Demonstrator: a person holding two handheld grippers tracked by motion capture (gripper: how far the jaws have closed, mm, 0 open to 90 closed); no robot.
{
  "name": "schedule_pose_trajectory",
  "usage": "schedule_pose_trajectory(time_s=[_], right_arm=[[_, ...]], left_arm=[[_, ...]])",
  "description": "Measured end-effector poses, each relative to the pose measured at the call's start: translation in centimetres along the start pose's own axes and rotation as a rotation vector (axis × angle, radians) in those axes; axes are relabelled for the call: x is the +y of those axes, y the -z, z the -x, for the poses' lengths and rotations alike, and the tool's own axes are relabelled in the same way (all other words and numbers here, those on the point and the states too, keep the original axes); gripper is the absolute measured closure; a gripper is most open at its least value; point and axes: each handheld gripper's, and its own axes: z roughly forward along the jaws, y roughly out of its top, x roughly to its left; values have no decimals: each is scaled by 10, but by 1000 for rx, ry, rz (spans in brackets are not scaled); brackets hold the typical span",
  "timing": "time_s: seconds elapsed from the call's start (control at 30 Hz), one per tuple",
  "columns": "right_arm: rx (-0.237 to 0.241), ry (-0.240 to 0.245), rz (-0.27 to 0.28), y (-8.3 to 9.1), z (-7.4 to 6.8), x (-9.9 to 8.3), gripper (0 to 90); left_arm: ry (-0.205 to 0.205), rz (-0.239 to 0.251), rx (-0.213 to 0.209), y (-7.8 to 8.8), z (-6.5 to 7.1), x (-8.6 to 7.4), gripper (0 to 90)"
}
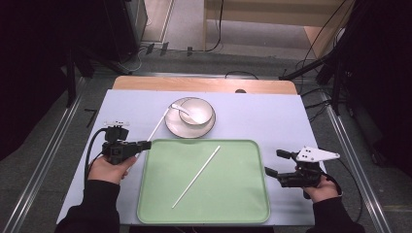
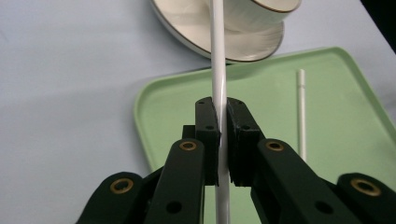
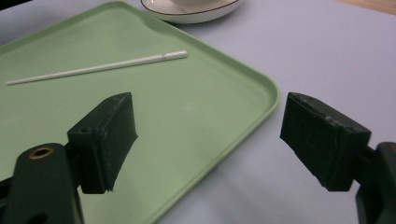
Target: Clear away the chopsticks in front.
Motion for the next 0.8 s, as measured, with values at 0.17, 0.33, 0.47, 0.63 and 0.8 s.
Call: schedule_pose_trajectory(time_s=[0.17,0.33,0.47,0.63,0.8], right_arm=[[2,2,-3,-1,-1,0,187],[2,2,-2,-1,-1,0,187],[3,1,-5,-1,-1,0,187],[6,1,-8,-2,-1,0,187],[7,2,-7,-2,-1,0,187]], left_arm=[[-42,-5,-20,-1,18,-5,855],[-68,-22,-51,-5,32,-12,855],[-84,-36,-64,-9,40,-20,855],[-86,-70,-84,-16,44,-29,855],[-89,-82,-90,-22,47,-36,855]])
